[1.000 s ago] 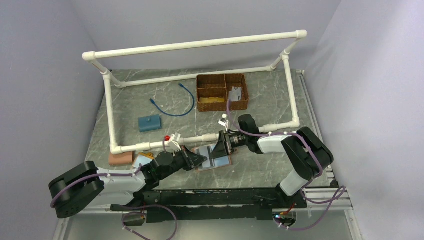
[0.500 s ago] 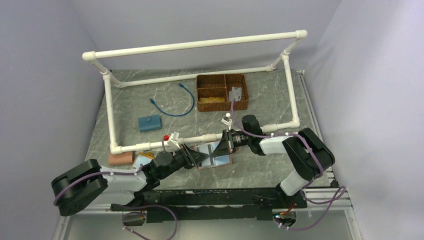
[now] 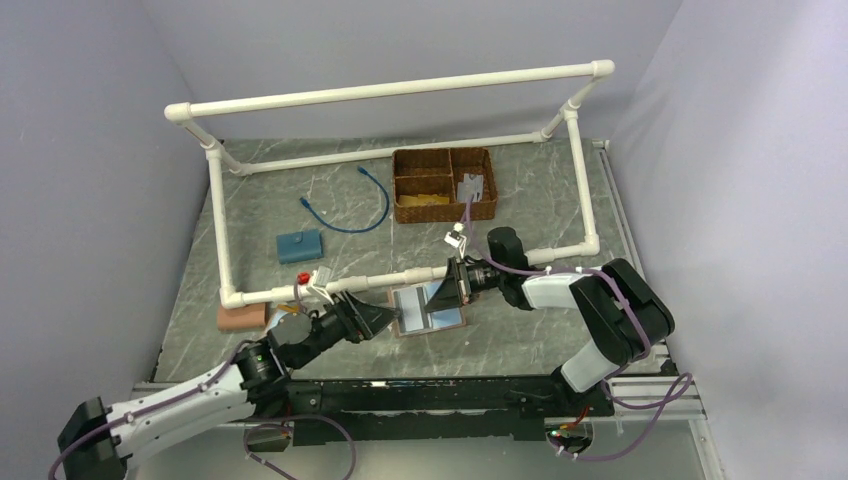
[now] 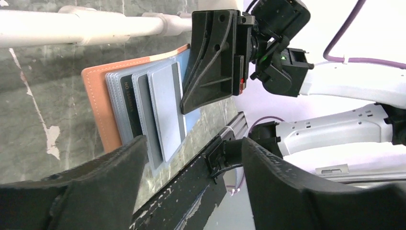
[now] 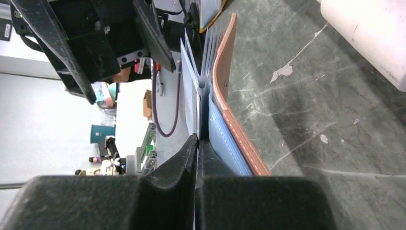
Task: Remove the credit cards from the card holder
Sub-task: Remove the credit card from the card holder.
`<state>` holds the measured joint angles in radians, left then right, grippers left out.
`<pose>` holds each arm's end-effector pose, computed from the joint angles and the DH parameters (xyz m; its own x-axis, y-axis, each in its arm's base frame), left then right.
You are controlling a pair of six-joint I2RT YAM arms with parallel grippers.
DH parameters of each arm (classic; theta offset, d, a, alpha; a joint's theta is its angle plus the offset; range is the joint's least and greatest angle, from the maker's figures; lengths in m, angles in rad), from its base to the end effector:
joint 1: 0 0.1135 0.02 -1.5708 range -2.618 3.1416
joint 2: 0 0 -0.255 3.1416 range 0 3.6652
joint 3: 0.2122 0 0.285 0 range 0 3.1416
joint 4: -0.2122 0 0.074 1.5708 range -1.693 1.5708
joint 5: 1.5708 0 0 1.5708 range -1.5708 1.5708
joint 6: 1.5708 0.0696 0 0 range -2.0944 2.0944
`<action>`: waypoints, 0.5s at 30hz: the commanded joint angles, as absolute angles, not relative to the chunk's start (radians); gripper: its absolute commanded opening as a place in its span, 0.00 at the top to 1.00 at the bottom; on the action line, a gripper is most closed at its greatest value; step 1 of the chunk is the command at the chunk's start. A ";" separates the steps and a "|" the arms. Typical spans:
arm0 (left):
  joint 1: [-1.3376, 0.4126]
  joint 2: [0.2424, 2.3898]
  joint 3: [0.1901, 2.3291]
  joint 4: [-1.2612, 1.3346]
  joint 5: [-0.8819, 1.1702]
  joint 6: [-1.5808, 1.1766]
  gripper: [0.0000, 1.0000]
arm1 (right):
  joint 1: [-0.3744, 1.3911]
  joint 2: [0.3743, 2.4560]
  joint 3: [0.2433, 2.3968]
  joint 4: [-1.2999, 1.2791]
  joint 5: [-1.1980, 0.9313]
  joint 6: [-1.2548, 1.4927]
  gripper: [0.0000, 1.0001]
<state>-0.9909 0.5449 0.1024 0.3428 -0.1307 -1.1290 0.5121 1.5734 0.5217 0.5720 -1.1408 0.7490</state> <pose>0.1291 -0.1805 0.1664 -0.7088 -0.5536 -0.4372 0.2749 0.3539 -0.8939 0.2326 0.2033 0.1088 -0.9124 -0.1872 -0.3641 -0.3905 0.1307 0.9113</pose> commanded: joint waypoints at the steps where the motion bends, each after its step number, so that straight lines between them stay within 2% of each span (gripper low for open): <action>1: -0.992 0.401 0.089 0.100 -0.153 -1.033 0.17 | 0.507 1.541 0.565 0.568 -1.208 0.672 1.00; 4: -0.992 0.349 0.058 0.097 -0.135 -1.002 0.06 | 0.505 1.541 0.572 0.569 -1.242 0.656 1.00; 7: -0.992 0.355 0.030 0.155 -0.101 -0.952 0.03 | 0.497 1.534 0.577 0.575 -1.282 0.641 1.00; 15: -0.993 0.540 0.000 0.463 -0.002 -0.869 0.09 | 0.485 1.525 0.585 0.603 -1.366 0.633 1.00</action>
<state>-0.9909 0.4553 0.0105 0.2405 -0.0643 -0.9375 0.4904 1.5684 0.5453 0.5396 -1.2781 0.6590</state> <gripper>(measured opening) 0.939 0.010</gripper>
